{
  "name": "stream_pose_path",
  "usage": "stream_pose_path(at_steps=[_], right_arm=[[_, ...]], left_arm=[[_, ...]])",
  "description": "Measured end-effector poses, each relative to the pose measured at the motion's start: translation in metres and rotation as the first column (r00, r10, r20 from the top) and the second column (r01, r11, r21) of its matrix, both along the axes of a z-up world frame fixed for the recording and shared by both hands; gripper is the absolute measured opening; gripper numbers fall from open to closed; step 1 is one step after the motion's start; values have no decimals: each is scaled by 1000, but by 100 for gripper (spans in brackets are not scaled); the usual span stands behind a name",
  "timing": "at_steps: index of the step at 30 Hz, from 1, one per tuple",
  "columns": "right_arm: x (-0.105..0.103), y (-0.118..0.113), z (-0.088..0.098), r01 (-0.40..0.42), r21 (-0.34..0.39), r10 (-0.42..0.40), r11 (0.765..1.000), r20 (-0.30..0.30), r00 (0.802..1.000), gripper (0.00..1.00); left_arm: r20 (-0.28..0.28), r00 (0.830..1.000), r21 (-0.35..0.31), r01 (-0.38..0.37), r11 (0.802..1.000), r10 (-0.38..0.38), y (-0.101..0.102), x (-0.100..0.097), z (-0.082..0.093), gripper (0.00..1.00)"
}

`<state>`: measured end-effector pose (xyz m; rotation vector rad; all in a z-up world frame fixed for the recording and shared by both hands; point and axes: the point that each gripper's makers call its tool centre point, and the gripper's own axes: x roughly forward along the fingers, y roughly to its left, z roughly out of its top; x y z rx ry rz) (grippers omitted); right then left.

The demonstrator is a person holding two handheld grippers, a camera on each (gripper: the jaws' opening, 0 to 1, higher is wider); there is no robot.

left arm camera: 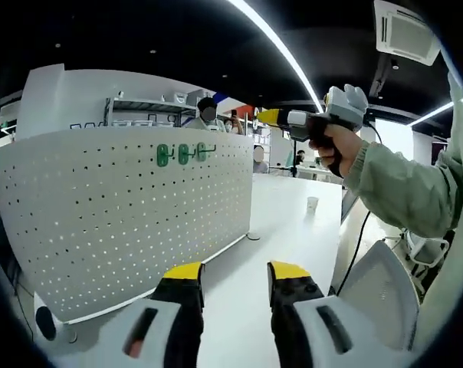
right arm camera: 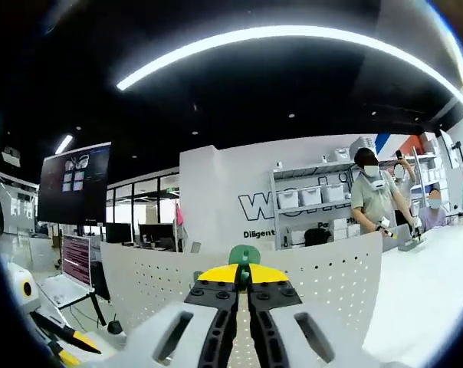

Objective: Insert the hook assembly into the mounting plate slot until the hook locks in place.

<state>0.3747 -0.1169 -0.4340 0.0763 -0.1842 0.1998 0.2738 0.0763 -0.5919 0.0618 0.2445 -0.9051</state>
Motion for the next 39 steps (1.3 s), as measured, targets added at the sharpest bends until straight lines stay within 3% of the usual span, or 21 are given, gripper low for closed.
stream_pose_path(at_steps=[19, 39], right_arm=[[67, -27, -30, 55, -125, -62, 991, -47, 997, 1], [105, -30, -51, 52, -127, -64, 991, -86, 994, 1]], left_arm=[[-43, 998, 15, -52, 999, 52, 8, 14, -17, 34], [-63, 995, 30, -77, 997, 79, 12, 21, -26, 34]])
